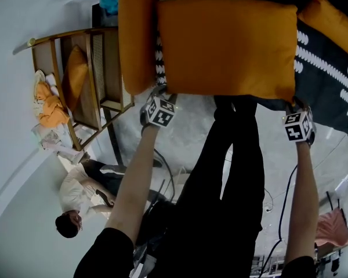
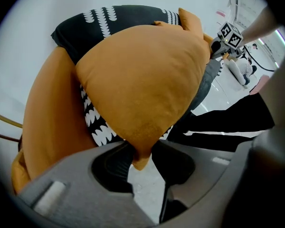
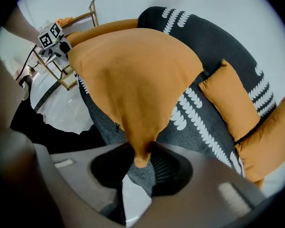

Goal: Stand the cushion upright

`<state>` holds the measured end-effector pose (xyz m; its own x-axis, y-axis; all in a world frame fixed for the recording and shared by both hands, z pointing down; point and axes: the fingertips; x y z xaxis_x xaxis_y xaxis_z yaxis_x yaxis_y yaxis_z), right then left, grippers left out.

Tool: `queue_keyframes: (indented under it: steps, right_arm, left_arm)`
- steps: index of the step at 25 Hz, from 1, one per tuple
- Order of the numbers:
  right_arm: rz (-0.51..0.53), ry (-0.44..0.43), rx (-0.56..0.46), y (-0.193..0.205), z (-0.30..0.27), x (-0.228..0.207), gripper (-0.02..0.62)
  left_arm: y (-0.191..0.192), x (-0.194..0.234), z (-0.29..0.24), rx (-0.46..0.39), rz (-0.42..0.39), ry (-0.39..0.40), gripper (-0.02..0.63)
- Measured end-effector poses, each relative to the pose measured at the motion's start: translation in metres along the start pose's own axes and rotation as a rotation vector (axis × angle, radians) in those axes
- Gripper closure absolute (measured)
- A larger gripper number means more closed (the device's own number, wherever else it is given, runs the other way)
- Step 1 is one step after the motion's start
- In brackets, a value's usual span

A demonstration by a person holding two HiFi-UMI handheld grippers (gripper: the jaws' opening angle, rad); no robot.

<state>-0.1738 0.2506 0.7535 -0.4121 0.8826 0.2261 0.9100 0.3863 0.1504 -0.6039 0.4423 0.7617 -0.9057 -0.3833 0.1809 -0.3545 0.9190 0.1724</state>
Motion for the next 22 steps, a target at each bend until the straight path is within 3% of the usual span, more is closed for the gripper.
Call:
queue_keyframes:
  steps: [8, 22]
  right_arm:
    - [-0.036, 0.017, -0.046, -0.017, 0.025, -0.013, 0.541]
    - [-0.147, -0.016, -0.13, -0.075, 0.106, -0.071, 0.555]
  left_arm:
    - [-0.014, 0.004, 0.026, -0.024, 0.02, 0.013, 0.507]
    - [-0.083, 0.032, 0.126, -0.082, 0.157, -0.064, 0.552]
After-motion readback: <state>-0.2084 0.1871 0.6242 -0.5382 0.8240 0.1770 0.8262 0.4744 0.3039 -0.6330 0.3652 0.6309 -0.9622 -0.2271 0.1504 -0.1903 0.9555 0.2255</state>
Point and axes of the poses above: the fingertips, and each gripper's own axes: z backward along the fingers, x to its left, y out of its underside, and after that the axes turned 10 degrees about y, right-handed
